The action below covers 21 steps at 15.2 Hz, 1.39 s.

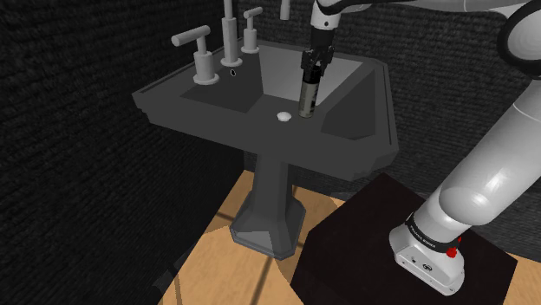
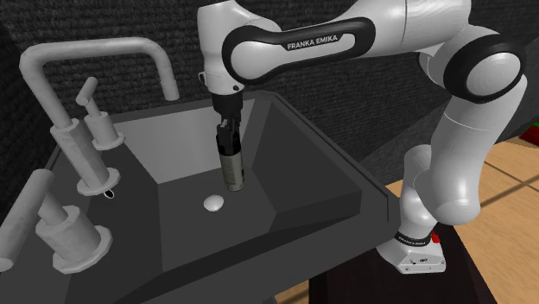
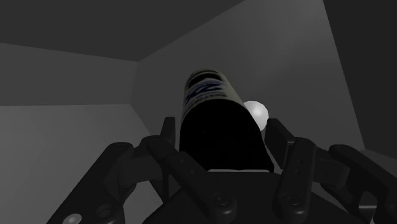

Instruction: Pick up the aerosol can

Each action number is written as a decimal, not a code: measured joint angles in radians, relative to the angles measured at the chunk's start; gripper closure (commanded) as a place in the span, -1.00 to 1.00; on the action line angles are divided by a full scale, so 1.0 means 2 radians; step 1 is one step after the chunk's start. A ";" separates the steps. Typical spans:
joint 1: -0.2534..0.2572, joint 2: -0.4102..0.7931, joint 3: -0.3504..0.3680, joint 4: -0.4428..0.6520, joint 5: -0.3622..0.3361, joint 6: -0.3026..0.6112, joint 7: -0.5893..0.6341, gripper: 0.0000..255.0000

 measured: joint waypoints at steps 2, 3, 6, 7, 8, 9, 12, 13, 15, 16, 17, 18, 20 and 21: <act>0.000 0.000 0.000 -0.001 0.000 0.001 0.000 1.00; 0.000 0.000 0.000 -0.001 0.000 0.001 0.000 1.00; 0.000 0.000 0.000 -0.001 0.000 0.002 0.000 1.00; 0.000 0.000 0.000 -0.001 0.000 0.002 0.000 1.00; 0.000 0.000 0.000 -0.001 0.000 0.002 0.000 1.00; 0.000 0.000 0.000 -0.001 0.000 0.002 0.000 1.00; 0.000 0.001 0.000 0.013 0.000 -0.013 0.000 1.00; 0.000 0.000 0.000 0.017 0.000 -0.018 -0.001 1.00; 0.000 0.003 0.000 0.036 0.000 -0.033 -0.001 1.00; 0.000 0.003 0.000 0.042 0.000 -0.039 -0.001 1.00; 0.000 0.003 0.000 0.048 0.000 -0.046 -0.001 1.00; 0.000 0.005 0.000 0.058 0.000 -0.052 0.000 1.00; 0.000 0.008 0.000 0.072 0.000 -0.065 -0.001 1.00; -0.001 0.009 -0.001 0.083 0.000 -0.073 -0.001 1.00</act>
